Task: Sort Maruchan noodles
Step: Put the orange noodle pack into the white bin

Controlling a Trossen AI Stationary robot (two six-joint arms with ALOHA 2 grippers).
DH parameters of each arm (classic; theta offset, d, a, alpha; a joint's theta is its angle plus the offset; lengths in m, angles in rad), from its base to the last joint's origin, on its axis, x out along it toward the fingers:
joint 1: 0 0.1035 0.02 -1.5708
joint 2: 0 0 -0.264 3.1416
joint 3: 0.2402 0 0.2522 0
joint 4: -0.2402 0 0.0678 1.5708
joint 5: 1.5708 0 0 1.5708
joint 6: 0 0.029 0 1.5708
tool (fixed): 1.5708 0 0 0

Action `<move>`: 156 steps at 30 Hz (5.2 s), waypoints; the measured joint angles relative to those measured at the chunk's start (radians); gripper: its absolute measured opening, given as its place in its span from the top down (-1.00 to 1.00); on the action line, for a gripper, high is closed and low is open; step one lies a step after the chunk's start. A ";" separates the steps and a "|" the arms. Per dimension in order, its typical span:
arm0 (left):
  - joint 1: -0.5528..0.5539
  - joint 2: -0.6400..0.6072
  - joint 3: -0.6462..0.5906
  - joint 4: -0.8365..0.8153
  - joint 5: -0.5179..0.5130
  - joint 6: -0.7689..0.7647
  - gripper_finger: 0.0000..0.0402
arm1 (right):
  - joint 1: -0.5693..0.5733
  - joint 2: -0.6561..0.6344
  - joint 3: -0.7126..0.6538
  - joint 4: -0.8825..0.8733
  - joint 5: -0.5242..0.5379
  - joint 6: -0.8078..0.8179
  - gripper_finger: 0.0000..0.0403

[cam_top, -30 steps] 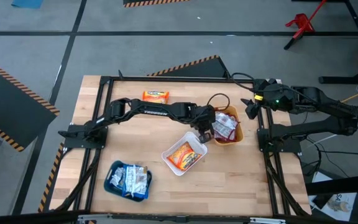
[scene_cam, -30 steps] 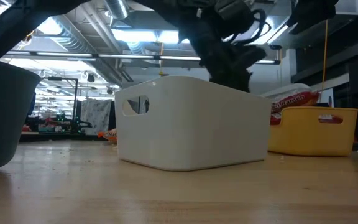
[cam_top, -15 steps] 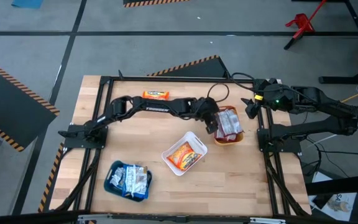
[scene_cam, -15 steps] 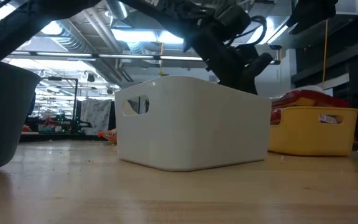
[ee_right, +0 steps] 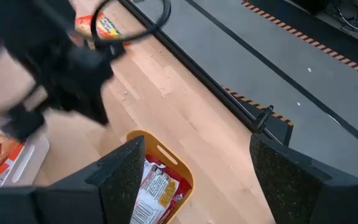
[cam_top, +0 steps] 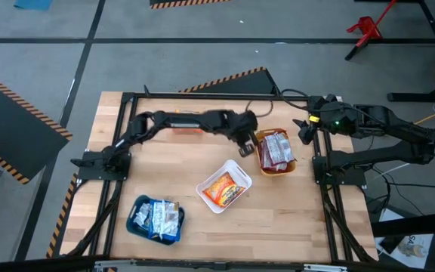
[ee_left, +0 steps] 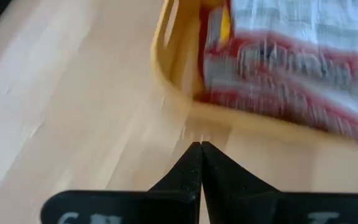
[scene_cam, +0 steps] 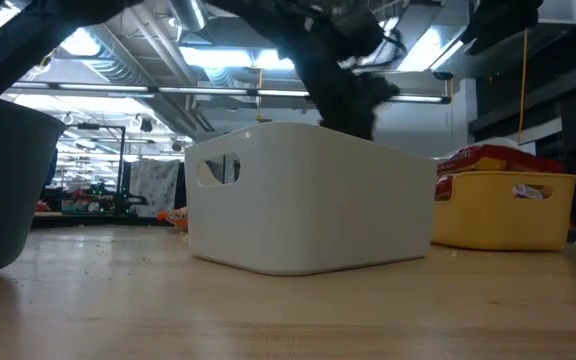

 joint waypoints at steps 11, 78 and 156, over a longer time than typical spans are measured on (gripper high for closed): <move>0.167 -0.276 -0.029 -0.480 -0.051 0.105 0.85 | 0.000 0.021 0.000 0.058 -0.001 -0.049 -0.38; 0.363 -0.563 -1.102 0.151 -0.021 -0.131 0.99 | -0.001 0.029 0.000 0.078 0.051 -0.040 -0.38; -0.559 -0.369 -0.593 0.166 -0.125 -0.516 0.88 | 0.000 0.029 0.000 0.072 0.006 -0.052 -0.38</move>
